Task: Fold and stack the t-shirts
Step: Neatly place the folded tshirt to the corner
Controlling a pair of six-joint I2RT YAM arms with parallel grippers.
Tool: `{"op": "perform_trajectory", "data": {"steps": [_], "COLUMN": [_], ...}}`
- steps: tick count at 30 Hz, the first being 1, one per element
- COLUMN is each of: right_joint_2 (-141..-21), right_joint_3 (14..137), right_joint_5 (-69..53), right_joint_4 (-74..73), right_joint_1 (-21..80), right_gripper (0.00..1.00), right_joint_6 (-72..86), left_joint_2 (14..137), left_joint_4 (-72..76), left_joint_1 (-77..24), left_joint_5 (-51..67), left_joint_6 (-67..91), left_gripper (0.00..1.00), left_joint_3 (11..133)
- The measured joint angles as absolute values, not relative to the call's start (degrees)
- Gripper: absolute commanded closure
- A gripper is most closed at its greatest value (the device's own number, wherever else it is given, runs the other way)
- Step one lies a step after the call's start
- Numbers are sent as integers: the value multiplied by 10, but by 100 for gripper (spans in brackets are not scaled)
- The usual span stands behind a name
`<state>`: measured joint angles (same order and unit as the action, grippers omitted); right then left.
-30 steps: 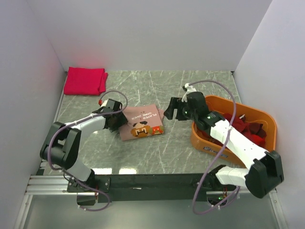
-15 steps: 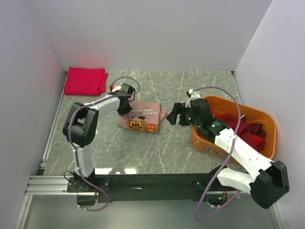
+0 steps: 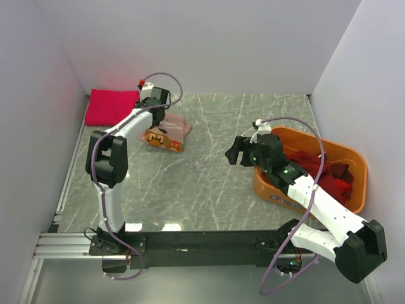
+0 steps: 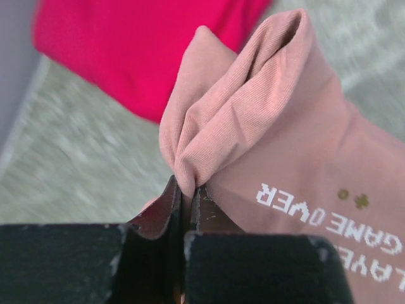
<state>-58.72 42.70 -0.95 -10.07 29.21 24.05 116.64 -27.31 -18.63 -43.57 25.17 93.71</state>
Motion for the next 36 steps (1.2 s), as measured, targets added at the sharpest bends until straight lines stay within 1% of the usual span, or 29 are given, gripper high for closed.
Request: {"op": "perform_trajectory", "data": {"steps": [6,14,22,36], "right_joint_2": [-588,-595,-599,-602], "right_joint_3": [427,427,427,427], "right_joint_5": [-1,7,16,24], "right_joint_4": [-99,-92,-86,-84], "right_joint_1": [292,292,292,292], "right_gripper": [14,14,14,14], "right_joint_6": [237,230,224,217], "left_joint_2": [1166,1166,1190,1199], "left_joint_4": [-178,-106,-96,-92], "left_joint_1": [-147,-110,-83,-66], "left_joint_5": [-449,-439,-417,-404], "left_joint_6": [127,20,-29,-99], "left_gripper": [99,99,99,99], "left_joint_3": [939,972,1053,1119]}}
